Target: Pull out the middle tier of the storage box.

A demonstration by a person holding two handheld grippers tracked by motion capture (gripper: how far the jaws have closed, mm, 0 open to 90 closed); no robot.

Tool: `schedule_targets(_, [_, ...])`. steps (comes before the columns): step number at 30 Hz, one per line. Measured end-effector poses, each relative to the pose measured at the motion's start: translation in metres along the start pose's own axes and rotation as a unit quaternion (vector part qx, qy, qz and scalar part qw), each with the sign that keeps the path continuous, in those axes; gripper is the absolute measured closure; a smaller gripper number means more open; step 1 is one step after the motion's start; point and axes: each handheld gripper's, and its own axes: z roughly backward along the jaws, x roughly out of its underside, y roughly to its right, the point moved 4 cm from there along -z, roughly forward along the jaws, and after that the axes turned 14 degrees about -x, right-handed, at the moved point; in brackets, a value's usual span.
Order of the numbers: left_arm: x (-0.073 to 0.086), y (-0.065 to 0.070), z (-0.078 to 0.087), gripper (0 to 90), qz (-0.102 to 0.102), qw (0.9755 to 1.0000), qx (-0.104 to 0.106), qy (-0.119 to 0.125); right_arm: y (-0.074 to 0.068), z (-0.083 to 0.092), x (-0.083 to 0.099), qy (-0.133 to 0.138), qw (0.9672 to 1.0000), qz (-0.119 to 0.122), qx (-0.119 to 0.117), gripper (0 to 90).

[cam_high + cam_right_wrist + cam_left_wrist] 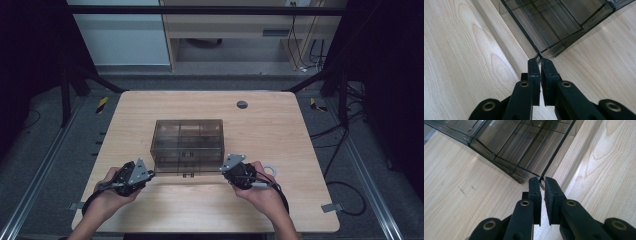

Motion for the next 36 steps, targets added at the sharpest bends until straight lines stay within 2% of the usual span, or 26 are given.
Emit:
schedule_targets(2, [0.0,0.002,0.001,83.7,0.005,1.0,0.0,0.001,-0.001,0.0,0.0,0.0,1.0,-0.004,0.0,86.9])
schedule_targets(3, [0.0,0.002,0.002,83.7,-0.001,1.0,-0.001,-0.002,-0.001,0.0,0.001,-0.002,1.0,0.0,-0.002,87.0])
schedule_targets(7, [0.0,0.004,0.003,83.7,-0.003,1.0,0.0,-0.003,-0.004,0.001,0.002,-0.003,1.0,-0.002,-0.001,87.0])
schedule_targets(19, [0.0,0.01,0.009,83.4,0.006,1.0,0.001,-0.005,-0.013,0.005,0.005,-0.003,1.0,-0.005,0.002,87.0])
schedule_targets(30, [0.0,0.019,0.019,83.3,0.001,1.0,-0.002,-0.007,-0.02,0.009,0.008,-0.004,1.0,-0.004,0.003,86.7])
schedule_targets(36, [0.001,0.02,0.017,83.3,-0.001,0.9999,-0.002,-0.012,-0.022,0.008,0.009,-0.006,1.0,-0.002,0.002,86.6])
